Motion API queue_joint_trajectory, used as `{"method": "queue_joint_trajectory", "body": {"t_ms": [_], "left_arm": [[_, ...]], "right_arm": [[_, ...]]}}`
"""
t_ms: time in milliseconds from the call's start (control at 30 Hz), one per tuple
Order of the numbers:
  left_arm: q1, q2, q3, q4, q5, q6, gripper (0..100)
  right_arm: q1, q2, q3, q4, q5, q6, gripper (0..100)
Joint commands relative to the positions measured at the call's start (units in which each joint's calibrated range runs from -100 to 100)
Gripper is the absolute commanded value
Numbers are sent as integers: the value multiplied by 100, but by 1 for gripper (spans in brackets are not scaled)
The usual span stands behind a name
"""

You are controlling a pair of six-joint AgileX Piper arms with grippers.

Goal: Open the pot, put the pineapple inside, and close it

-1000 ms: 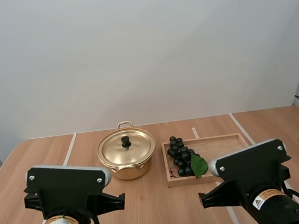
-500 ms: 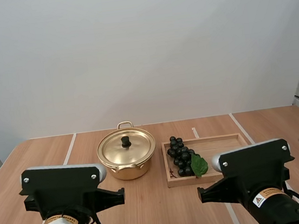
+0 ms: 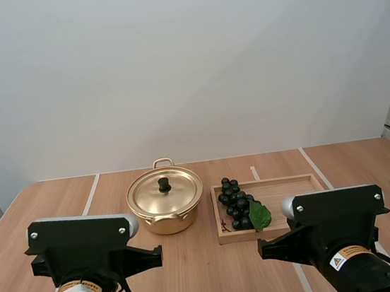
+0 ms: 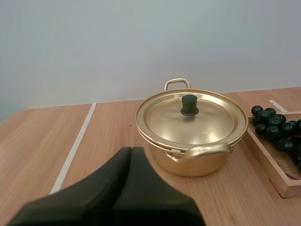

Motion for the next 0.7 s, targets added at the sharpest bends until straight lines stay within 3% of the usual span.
{"method": "queue_joint_trajectory", "body": {"t_ms": [0, 100, 200, 267, 400, 667], "left_arm": [[70, -22, 17, -99, -13, -71, 0], [127, -22, 17, -99, -13, -71, 0], [143, -22, 17, -99, -13, -71, 0], [143, -22, 17, -99, -13, -71, 0], [111, -22, 17, -99, -13, -71, 0], [41, -22, 17, -88, 1, -71, 0]], "right_arm": [[4, -36, 0, 26, 5, 82, 1], [70, -36, 0, -7, 5, 82, 17], [100, -36, 0, -191, -48, 82, 20], [100, -36, 0, -469, -81, 82, 18], [100, -36, 0, -743, 233, -504, 0], [52, -36, 0, -732, 345, -625, 0]]}}
